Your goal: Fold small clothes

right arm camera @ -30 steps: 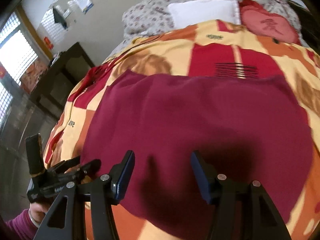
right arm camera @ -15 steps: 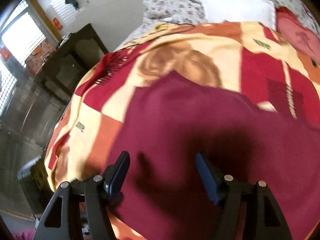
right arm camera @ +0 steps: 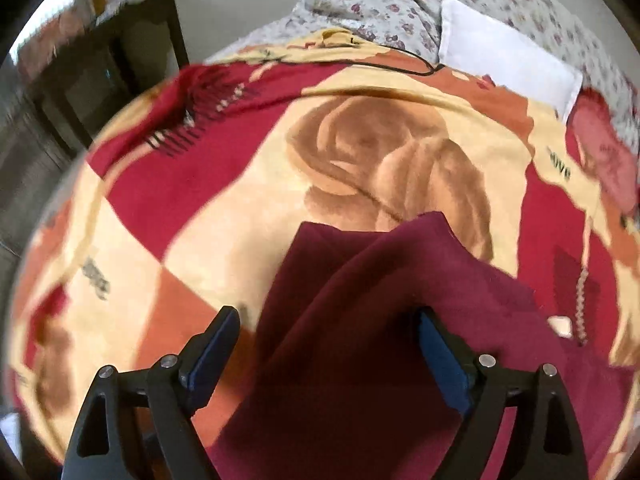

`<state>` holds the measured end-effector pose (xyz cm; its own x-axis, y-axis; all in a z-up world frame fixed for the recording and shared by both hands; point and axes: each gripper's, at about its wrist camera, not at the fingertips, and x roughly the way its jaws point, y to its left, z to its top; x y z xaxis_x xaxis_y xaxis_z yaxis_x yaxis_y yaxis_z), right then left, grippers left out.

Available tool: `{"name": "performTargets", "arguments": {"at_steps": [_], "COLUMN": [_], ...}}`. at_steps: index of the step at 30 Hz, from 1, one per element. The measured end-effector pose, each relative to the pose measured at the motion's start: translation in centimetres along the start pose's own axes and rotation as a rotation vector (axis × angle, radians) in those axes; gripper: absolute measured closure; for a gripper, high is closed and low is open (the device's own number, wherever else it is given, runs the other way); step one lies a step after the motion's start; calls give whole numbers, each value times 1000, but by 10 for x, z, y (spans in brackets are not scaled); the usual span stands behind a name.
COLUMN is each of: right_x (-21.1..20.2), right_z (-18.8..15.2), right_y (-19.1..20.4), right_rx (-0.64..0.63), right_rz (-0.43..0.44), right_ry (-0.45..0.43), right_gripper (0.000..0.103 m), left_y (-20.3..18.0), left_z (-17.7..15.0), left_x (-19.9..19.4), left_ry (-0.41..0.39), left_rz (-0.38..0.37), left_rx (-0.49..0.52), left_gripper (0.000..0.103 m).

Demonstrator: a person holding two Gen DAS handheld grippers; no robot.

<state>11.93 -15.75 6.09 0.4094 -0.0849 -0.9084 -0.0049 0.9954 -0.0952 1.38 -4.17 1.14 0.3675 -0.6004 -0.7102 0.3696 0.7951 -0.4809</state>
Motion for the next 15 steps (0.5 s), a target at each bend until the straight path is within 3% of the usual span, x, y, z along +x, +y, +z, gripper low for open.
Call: {"name": "performTargets", "arguments": {"at_steps": [3,6,8,10,15], "right_x": [1,-13,-25,-32,-43], "right_z": [-6,-13,-16,-19,-29], "right_y": [-5,-26,-43,-53,-68], "right_rx": [-40,-11,32,76,133], "right_rz": [10,95,176,232,300], "right_ry": [-38,-76,-91,-102,-131], "right_gripper": [24,46,69,79,82], "left_y": [-2,-5,-6,-9,-17], "left_z": [-2,-1,5,11,15], "left_x": [-1,-2,-2,2,13], "left_ry": [0,3,-1,-8,2], "left_rz": [8,8,9,12,36], "left_rx": [15,39,53,66,107], "left_gripper": [16,16,16,16,16]}}
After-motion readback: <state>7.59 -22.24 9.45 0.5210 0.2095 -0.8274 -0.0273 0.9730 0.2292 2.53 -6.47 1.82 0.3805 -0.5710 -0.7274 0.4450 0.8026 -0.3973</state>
